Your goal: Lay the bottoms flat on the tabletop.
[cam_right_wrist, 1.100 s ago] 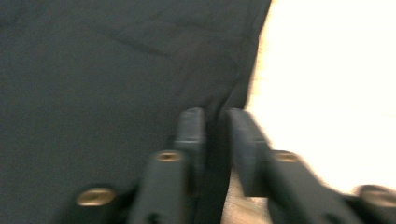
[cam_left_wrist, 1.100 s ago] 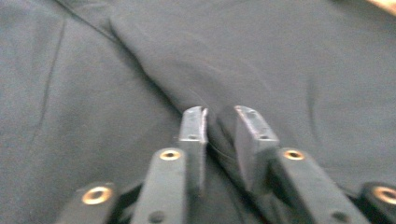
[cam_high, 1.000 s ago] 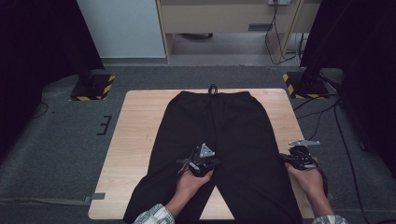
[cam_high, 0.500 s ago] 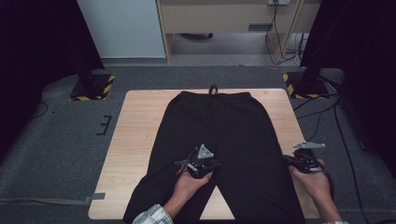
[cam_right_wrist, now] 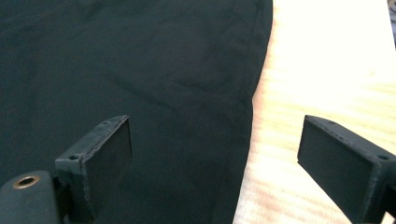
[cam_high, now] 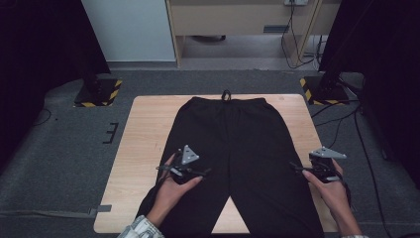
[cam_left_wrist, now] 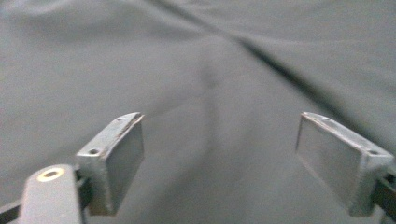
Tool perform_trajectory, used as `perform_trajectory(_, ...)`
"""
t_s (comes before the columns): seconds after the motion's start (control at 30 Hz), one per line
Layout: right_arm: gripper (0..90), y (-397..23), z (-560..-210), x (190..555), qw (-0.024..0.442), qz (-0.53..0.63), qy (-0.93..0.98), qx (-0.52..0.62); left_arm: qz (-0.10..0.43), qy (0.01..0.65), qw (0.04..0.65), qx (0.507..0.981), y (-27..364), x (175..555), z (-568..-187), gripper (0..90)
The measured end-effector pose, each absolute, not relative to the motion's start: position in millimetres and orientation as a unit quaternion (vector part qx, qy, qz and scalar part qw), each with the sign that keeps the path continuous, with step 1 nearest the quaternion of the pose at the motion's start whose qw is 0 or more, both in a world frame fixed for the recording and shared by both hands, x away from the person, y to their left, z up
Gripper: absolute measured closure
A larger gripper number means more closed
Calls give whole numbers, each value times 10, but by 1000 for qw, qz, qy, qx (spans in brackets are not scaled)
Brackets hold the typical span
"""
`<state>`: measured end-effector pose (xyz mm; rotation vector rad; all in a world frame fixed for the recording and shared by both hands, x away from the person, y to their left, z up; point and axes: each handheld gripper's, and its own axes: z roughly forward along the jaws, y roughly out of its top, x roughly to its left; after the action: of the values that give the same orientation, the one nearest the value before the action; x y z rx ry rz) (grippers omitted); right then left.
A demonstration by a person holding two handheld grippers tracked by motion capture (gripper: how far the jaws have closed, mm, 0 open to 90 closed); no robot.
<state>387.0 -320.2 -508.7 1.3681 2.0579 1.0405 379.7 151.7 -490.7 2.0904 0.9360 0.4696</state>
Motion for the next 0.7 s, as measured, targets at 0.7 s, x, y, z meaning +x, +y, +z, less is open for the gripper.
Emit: perform_trajectory(0.7, 151, -3590, -5239, 4093, 235, 338, 721, 558, 212, 526, 349, 746, 3157, 4141, -5130, 91)
